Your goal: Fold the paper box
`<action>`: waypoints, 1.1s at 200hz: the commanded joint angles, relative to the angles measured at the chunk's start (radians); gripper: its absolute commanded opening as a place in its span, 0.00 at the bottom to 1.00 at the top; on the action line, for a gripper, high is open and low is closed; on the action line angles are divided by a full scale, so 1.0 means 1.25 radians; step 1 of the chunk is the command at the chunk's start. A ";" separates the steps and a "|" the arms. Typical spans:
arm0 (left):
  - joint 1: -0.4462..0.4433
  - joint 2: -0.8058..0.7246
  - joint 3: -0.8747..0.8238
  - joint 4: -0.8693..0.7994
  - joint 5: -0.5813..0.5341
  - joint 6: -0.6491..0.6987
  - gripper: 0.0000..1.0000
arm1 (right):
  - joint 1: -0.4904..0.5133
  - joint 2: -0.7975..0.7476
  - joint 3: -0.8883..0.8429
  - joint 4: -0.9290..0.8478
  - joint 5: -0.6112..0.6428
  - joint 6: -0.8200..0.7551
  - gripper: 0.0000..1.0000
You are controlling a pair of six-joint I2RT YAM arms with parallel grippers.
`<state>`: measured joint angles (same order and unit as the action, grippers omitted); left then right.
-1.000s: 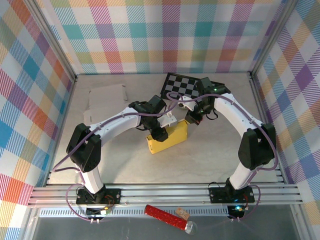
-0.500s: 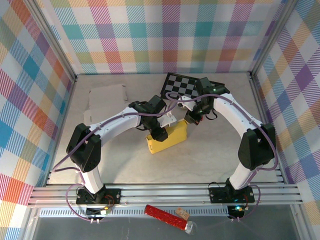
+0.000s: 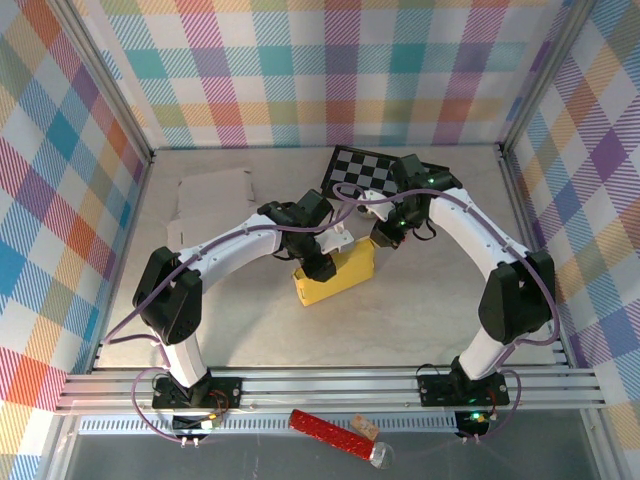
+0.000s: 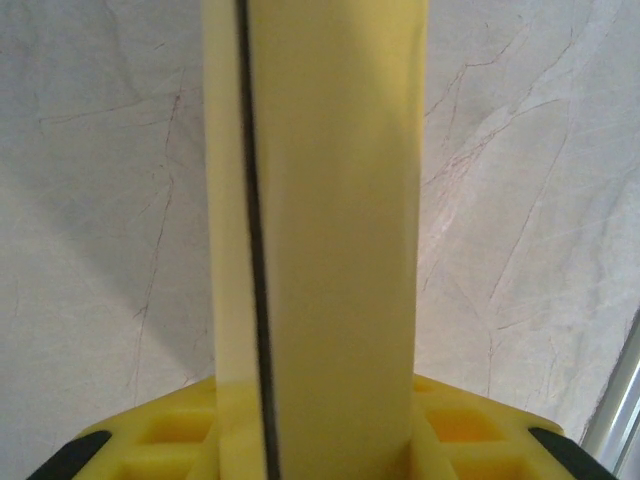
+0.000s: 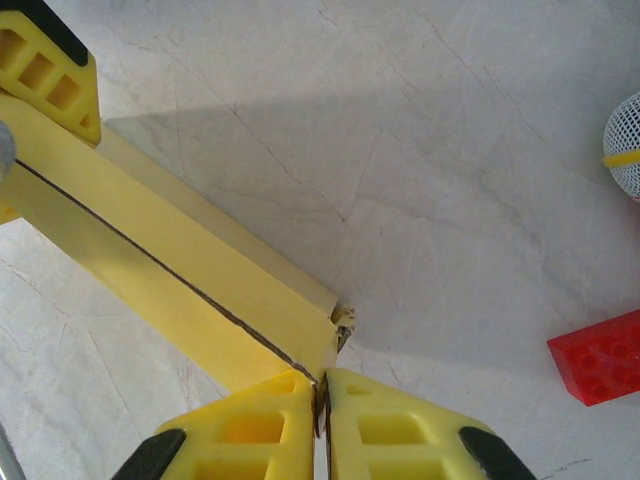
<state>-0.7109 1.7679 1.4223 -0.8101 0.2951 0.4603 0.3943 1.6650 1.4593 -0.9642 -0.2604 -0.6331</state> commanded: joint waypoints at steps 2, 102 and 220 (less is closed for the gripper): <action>0.002 -0.007 0.014 -0.011 -0.007 -0.005 0.32 | 0.005 -0.025 -0.011 -0.009 0.001 0.012 0.14; -0.006 -0.008 0.012 -0.008 -0.012 -0.009 0.32 | 0.024 -0.003 0.004 0.002 -0.014 0.038 0.01; -0.020 -0.003 0.012 0.004 -0.123 -0.053 0.36 | 0.081 -0.024 0.017 -0.005 -0.024 0.348 0.00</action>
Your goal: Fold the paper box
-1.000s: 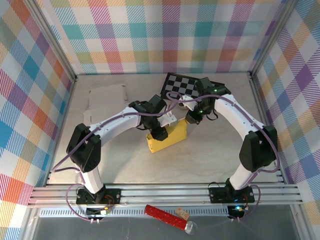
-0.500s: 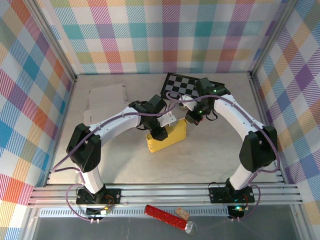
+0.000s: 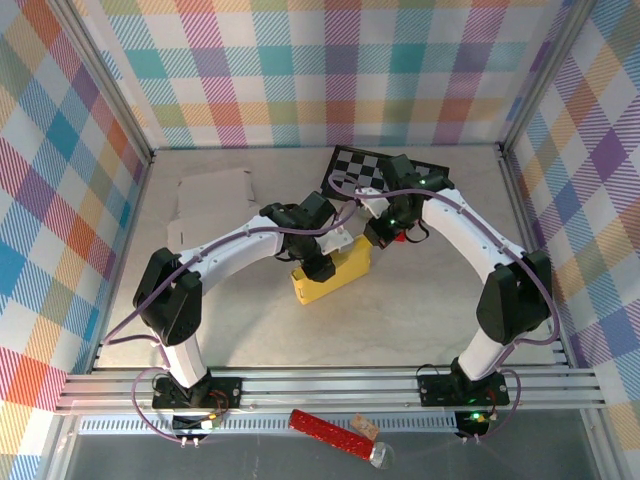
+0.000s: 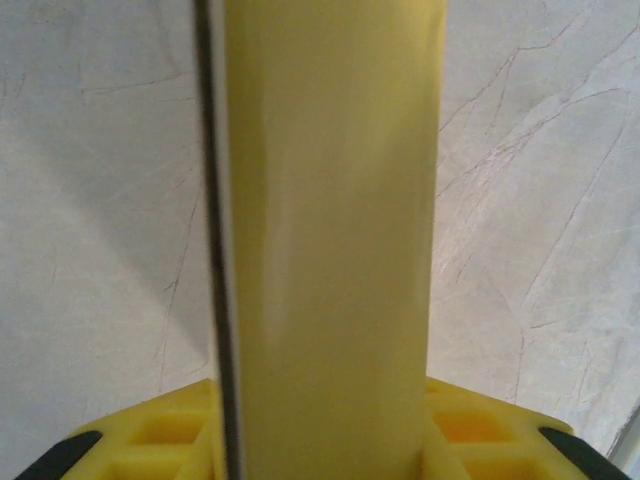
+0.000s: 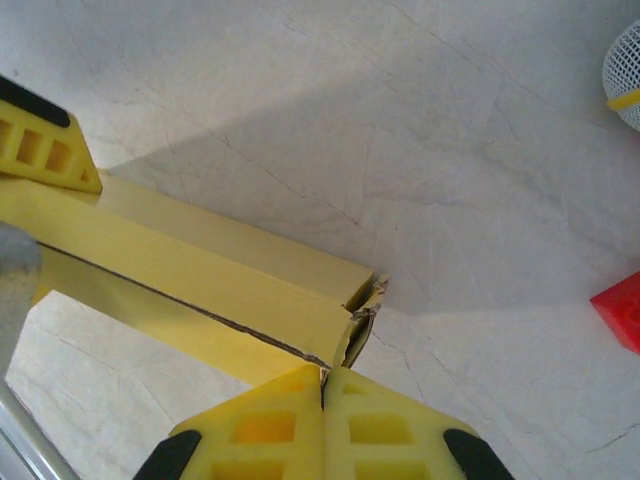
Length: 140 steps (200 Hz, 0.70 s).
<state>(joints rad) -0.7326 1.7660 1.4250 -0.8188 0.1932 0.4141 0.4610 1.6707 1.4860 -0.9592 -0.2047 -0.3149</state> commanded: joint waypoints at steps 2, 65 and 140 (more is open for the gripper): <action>-0.003 -0.003 0.009 0.011 -0.042 -0.016 0.36 | 0.028 -0.028 -0.006 -0.009 -0.069 0.096 0.00; -0.004 0.000 0.016 0.011 -0.058 -0.013 0.36 | 0.030 -0.043 -0.047 0.010 -0.040 0.115 0.00; -0.002 -0.003 0.008 0.031 -0.100 -0.030 0.43 | 0.051 -0.134 -0.211 0.173 0.008 0.152 0.00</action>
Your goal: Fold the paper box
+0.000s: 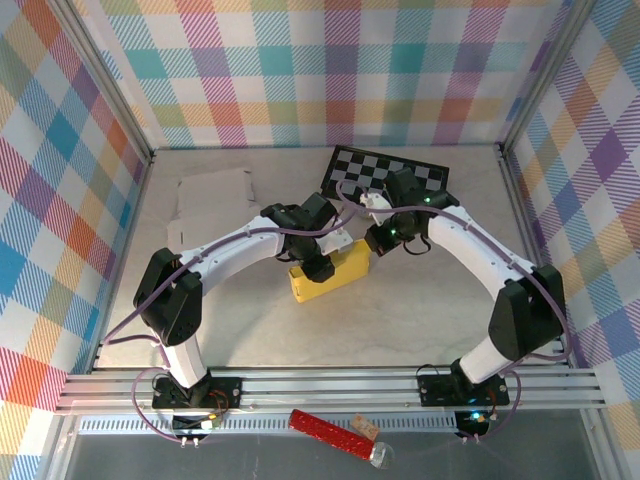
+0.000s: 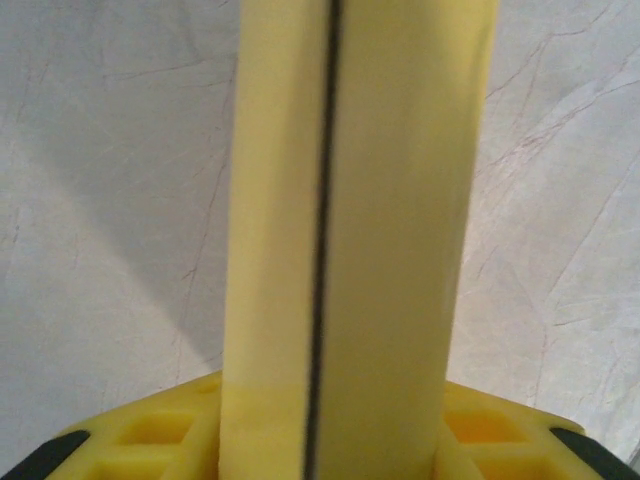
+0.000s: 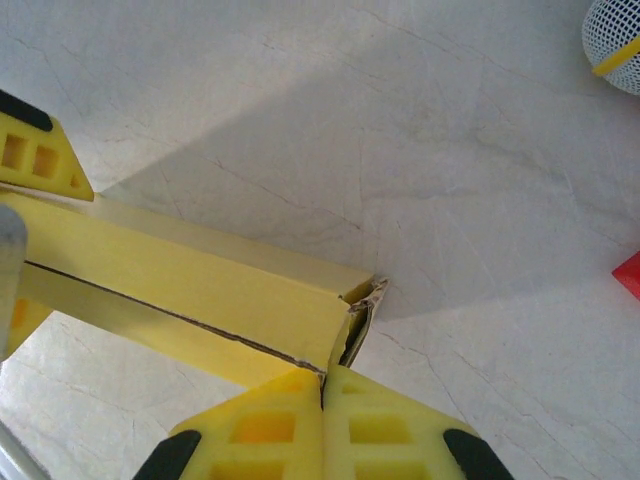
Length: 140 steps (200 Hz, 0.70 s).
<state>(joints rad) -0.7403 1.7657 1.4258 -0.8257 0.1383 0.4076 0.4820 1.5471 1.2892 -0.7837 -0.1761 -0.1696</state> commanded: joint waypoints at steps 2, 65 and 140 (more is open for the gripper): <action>0.005 -0.003 0.008 0.038 -0.058 -0.027 0.43 | 0.037 -0.037 -0.057 0.039 -0.011 0.039 0.00; 0.015 -0.056 -0.041 0.093 -0.079 -0.084 0.54 | 0.099 -0.087 -0.123 0.130 0.097 0.161 0.00; 0.031 -0.155 -0.114 0.171 -0.083 -0.168 0.67 | 0.128 -0.109 -0.153 0.146 0.154 0.235 0.00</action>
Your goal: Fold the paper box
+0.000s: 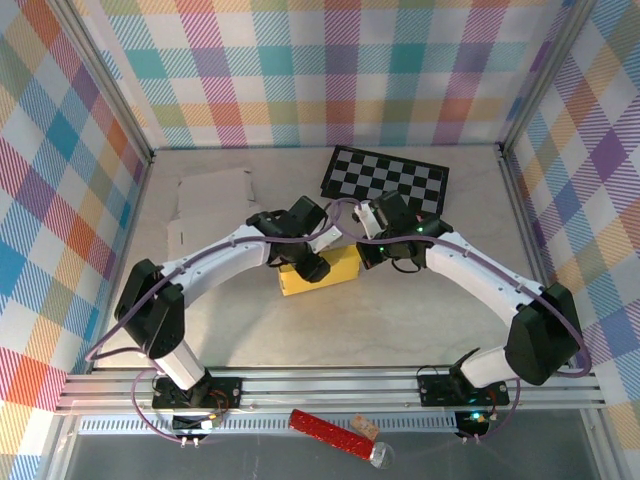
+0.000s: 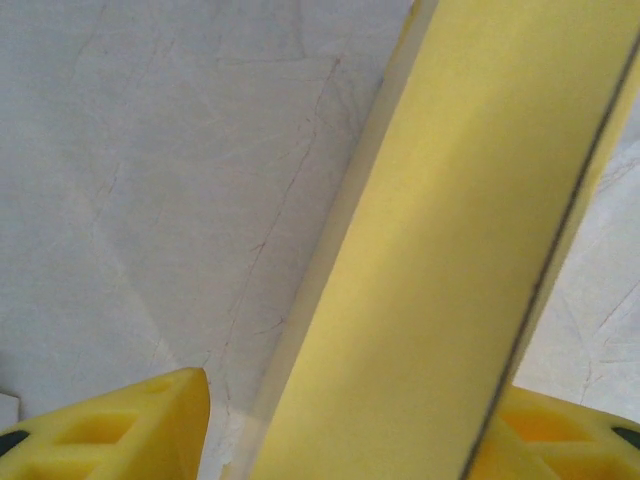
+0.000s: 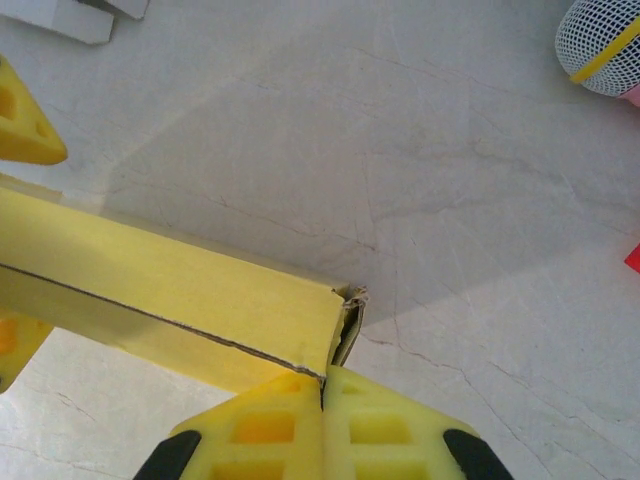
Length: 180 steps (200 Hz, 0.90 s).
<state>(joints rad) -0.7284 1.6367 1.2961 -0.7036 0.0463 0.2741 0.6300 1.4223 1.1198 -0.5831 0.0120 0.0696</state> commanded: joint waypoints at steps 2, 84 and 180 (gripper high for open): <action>0.022 -0.053 -0.011 0.076 -0.011 -0.065 0.70 | 0.010 -0.008 -0.017 -0.015 0.005 0.045 0.00; 0.031 -0.073 -0.004 0.088 -0.036 -0.112 0.74 | 0.024 0.008 -0.008 -0.013 0.034 0.097 0.00; 0.099 -0.274 0.008 -0.256 -0.151 -0.307 0.53 | 0.032 0.037 0.029 -0.035 0.032 0.105 0.00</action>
<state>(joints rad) -0.6300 1.3262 1.3060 -0.8074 -0.1040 -0.0452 0.6617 1.4460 1.1355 -0.5800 0.0601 0.1879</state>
